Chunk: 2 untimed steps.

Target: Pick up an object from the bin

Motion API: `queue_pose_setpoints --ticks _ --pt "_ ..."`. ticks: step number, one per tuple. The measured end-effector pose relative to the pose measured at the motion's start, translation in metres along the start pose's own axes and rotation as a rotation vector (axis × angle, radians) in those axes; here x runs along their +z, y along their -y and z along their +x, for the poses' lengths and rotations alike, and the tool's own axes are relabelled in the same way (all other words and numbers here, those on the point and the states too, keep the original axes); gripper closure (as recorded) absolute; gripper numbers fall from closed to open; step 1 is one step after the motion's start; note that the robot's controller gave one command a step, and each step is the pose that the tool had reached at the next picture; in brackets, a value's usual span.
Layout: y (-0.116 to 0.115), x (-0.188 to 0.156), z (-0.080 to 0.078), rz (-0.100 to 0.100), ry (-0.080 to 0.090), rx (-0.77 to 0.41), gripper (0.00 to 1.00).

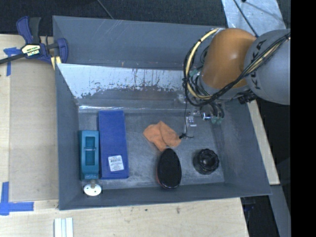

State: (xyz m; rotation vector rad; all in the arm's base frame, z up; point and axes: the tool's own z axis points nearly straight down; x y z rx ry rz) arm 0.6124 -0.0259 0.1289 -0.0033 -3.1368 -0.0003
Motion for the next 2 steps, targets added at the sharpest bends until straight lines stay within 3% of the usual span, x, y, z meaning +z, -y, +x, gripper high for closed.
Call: queue_pose_setpoints --ticks 1,2 --pt "0.000 -0.005 -0.002 0.000 0.008 0.000 0.00" --pt "-0.015 0.031 0.009 0.000 0.011 0.083 0.00"
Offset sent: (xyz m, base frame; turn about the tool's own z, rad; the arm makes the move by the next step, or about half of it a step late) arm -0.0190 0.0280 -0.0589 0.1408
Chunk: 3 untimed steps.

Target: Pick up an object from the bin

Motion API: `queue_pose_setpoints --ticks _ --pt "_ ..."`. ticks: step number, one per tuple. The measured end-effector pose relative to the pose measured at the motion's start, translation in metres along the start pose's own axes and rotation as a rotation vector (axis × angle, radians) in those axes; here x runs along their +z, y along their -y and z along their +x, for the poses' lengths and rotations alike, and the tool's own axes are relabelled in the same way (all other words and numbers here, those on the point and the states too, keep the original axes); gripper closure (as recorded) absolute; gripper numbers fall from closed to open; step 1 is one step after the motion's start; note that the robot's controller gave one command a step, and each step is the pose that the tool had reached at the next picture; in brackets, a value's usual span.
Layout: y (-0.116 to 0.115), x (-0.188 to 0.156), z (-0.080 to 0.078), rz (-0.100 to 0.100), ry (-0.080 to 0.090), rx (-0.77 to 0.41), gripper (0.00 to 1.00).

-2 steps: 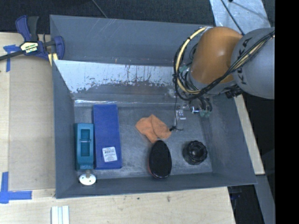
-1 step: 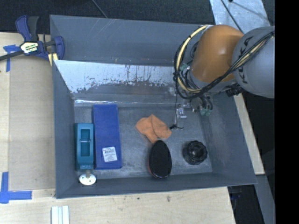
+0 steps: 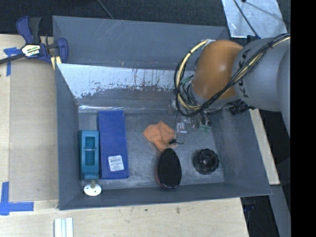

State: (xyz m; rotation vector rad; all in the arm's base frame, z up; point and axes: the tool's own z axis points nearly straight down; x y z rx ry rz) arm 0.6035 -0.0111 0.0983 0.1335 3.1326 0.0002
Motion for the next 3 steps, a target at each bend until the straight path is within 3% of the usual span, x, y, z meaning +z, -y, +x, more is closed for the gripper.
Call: queue_pose_setpoints --ticks 1,2,3 --pt "-0.030 0.024 0.010 0.000 -0.002 -0.030 1.00" --pt "-0.030 0.024 0.010 0.000 -0.002 -0.030 1.00" --pt "-0.049 -0.163 0.026 -0.002 0.006 -0.015 1.00"
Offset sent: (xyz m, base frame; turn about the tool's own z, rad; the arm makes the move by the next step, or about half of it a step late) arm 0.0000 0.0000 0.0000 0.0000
